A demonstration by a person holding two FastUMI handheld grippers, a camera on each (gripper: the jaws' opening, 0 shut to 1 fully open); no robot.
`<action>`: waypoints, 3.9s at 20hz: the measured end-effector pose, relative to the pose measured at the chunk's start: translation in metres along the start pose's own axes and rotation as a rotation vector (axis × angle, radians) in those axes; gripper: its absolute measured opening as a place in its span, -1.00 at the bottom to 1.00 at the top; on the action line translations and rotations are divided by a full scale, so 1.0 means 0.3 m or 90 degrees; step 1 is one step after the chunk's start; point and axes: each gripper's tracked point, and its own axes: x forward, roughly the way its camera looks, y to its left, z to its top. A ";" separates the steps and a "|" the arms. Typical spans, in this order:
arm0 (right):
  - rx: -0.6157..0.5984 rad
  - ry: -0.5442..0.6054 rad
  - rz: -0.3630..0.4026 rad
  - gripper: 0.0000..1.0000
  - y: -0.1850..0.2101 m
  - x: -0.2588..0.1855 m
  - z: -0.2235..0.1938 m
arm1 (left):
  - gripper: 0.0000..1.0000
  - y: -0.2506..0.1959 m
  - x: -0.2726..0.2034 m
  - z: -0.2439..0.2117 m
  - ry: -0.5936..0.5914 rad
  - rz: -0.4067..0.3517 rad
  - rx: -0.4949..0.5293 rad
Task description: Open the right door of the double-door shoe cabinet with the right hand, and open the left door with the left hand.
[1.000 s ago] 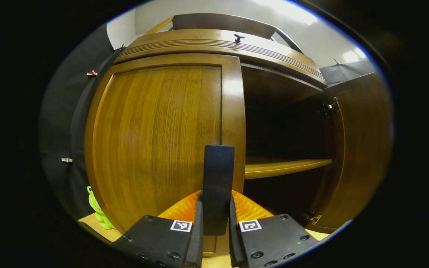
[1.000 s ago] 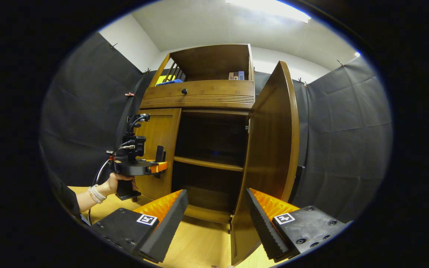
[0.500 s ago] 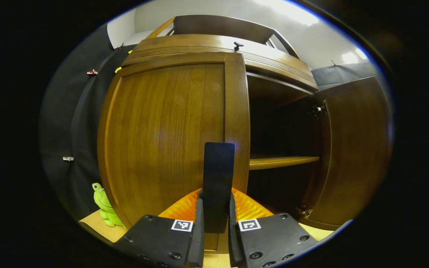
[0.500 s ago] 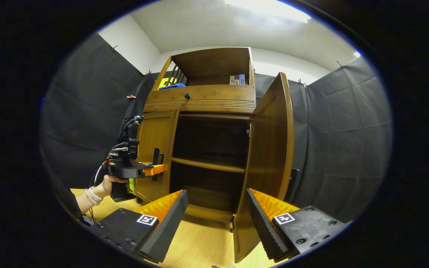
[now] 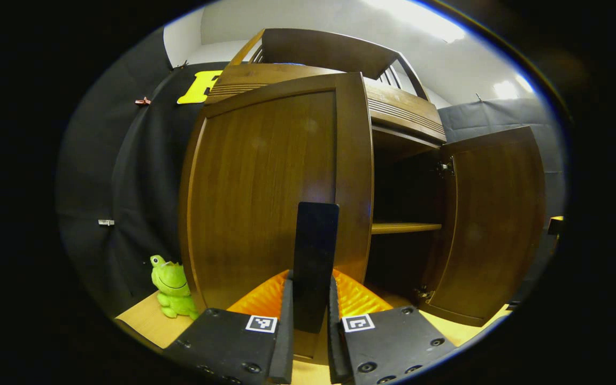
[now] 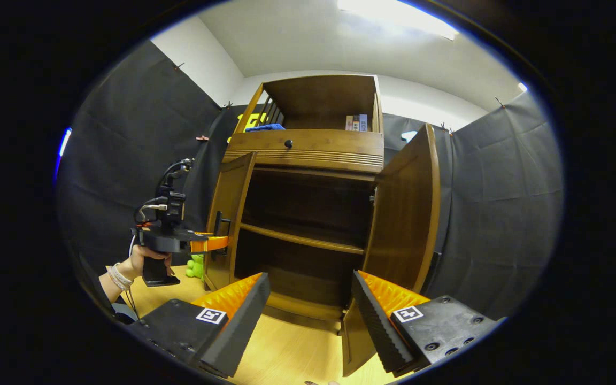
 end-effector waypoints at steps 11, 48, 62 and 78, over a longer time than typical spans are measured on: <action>0.036 -0.002 0.048 0.94 0.117 0.014 0.026 | -0.37 0.139 -0.204 0.020 0.001 0.023 -0.008; 0.096 0.001 0.101 0.95 0.294 0.144 0.006 | -0.81 0.431 -0.708 0.206 -0.048 0.174 -0.005; 0.048 -0.006 0.064 0.97 0.319 0.045 0.085 | 0.92 0.029 -0.695 0.261 -0.062 0.006 0.043; 0.071 0.001 0.004 0.94 0.269 0.026 0.153 | 0.91 -0.079 -0.652 0.242 -0.039 -0.041 0.045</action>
